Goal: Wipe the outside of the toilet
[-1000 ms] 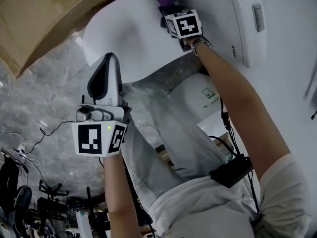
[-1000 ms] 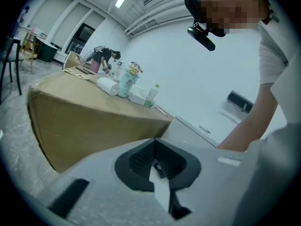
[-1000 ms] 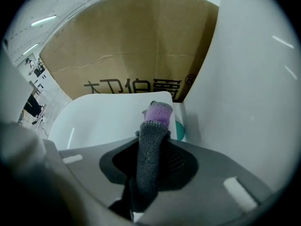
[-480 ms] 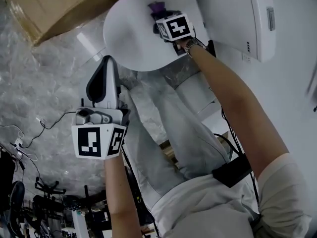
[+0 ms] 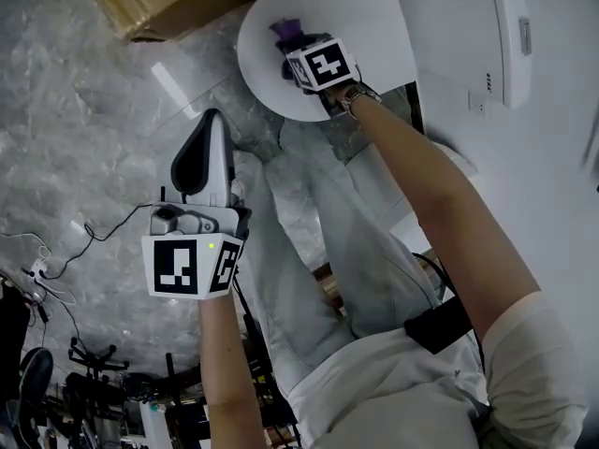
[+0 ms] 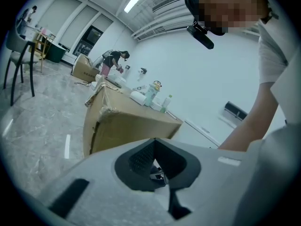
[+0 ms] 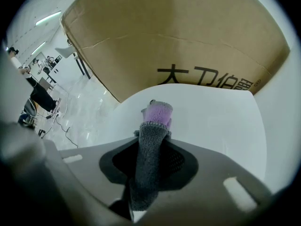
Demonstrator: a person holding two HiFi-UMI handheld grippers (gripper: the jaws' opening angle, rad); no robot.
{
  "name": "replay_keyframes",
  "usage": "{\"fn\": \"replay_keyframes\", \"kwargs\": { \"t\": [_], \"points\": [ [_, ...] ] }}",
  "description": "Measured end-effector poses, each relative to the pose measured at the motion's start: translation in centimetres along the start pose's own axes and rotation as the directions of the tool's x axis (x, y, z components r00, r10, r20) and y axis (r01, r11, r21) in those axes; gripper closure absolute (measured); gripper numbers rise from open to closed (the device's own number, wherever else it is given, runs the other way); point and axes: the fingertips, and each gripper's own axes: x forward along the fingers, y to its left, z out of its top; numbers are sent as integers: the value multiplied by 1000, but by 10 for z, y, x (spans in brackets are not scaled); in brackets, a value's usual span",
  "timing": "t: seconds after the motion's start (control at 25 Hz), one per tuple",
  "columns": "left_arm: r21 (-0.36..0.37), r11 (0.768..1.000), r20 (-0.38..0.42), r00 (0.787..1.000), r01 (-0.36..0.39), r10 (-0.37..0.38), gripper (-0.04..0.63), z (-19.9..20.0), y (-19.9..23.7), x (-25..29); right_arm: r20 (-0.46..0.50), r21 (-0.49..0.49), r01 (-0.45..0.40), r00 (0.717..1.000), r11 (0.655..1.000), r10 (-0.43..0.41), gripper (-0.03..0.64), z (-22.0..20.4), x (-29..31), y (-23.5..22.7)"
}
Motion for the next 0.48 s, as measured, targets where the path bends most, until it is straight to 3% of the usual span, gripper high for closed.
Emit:
{"fn": "replay_keyframes", "kwargs": {
  "t": [0.2,0.48],
  "points": [
    [24,1000,6,1000,16,-16,591,11,25,-25,13,2,-3,1000,1000,3,520,3,8,44],
    [6,1000,23,999,-27,27,591,9,36,-38,21,-65,-38,999,997,40,520,3,13,76]
  ]
}}
